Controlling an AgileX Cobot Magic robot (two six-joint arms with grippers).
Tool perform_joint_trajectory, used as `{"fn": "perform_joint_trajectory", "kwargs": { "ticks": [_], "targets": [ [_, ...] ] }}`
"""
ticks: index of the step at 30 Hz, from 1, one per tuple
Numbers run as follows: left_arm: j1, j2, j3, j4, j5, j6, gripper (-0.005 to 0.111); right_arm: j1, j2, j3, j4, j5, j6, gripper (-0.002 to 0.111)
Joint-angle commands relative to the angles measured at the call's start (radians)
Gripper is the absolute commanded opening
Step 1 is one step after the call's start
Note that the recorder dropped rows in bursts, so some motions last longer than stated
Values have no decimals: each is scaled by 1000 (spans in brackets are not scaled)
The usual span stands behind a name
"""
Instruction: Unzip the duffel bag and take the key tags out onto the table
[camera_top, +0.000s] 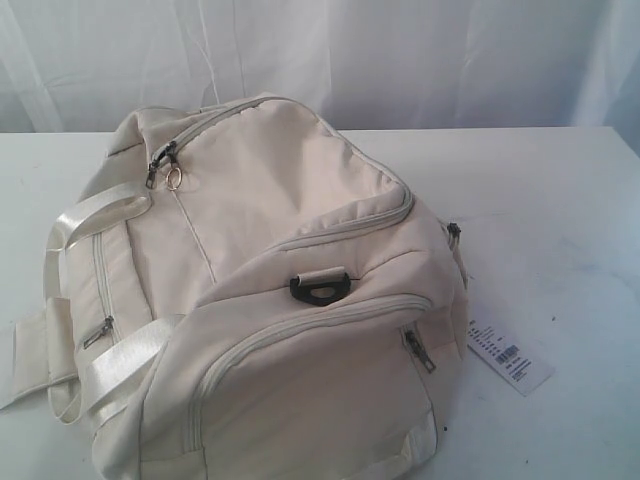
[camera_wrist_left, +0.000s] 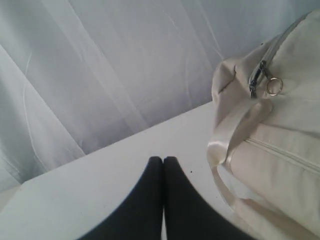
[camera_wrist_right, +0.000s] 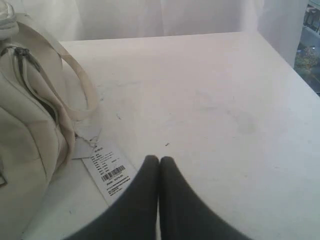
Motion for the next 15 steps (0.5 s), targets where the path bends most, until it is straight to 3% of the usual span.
{"fn": "perform_joint_trajectory", "kwargs": {
  "ticks": [1,10,15],
  "targets": [
    [1,-5,3,0,-119,-31,0,-9,-5,-3,-8,-6,-5,0],
    [1,-5,3,0,-320,-177,0,-9,-5,-3,-8,-6,-5,0],
    [1,-5,3,0,-349,-237,0,-9,-5,-3,-8,-6,-5,0]
  ]
}}
